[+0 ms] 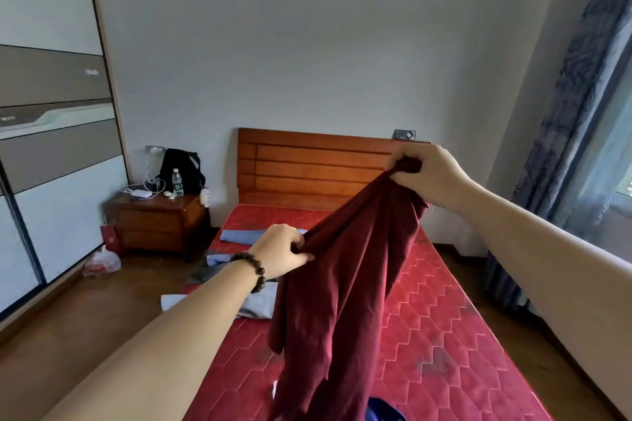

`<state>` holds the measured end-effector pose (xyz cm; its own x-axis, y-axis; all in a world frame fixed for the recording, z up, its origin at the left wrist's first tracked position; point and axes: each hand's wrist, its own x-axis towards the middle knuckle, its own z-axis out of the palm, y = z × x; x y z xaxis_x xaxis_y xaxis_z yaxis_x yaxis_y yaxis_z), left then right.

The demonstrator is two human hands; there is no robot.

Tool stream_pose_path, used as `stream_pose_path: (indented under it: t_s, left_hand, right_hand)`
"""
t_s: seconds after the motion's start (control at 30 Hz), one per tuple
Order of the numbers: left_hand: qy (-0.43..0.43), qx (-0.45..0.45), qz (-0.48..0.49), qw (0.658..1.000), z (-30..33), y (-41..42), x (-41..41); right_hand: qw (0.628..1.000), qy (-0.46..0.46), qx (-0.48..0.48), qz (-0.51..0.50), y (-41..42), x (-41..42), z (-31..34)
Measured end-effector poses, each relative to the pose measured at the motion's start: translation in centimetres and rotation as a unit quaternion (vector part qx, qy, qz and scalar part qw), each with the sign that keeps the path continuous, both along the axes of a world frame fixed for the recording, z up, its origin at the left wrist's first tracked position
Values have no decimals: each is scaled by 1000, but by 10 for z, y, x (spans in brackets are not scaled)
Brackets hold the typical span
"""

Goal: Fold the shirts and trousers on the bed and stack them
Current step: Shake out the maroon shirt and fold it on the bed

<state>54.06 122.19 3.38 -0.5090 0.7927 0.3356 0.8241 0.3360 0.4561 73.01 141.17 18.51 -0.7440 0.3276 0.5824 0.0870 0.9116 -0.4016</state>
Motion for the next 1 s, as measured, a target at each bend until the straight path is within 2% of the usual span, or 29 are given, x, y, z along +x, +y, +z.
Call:
stream_pose_path:
  t_s: [0.17,0.33,0.57,0.7,0.8,1.0]
  left_hand:
    - [-76,-63,-9,995,-44,-11,12]
    - [-100,-38,-24,994,-80,-19,30]
    - [-89,70,-31,993,-74,-37,47]
    - [-54,92,7,994,-57,-66,55]
    - [-10,146,44,988,-43,-98,63]
    - [20,146,70,987,-23,-190,90]
  right_hand:
    - [999,10,-7,-33,-18,-6,-22]
    - [997,23,-22,-68,-27,4,-38]
    - [989,59,-38,-127,-42,42,-45]
    - [986,82,-24,-146,-65,69,-35]
    - [983,106,-21,-150,-91,87,-25]
    - [978,149,-33,-141,-160,125,-28]
